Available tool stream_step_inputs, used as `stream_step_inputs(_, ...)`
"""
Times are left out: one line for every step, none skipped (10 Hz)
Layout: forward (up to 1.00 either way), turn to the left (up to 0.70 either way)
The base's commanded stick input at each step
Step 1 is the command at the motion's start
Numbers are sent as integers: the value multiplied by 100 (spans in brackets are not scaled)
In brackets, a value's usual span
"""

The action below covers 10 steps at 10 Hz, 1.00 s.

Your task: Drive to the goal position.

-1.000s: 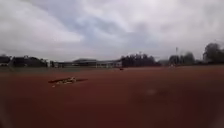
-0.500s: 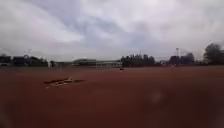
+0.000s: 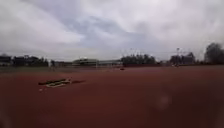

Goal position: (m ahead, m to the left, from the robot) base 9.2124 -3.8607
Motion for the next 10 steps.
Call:
stream_step_inputs(70,0)
stream_step_inputs(70,0)
stream_step_inputs(70,0)
stream_step_inputs(70,0)
stream_step_inputs(70,0)
stream_step_inputs(70,0)
stream_step_inputs(70,0)
stream_step_inputs(70,0)
stream_step_inputs(70,0)
stream_step_inputs(70,0)
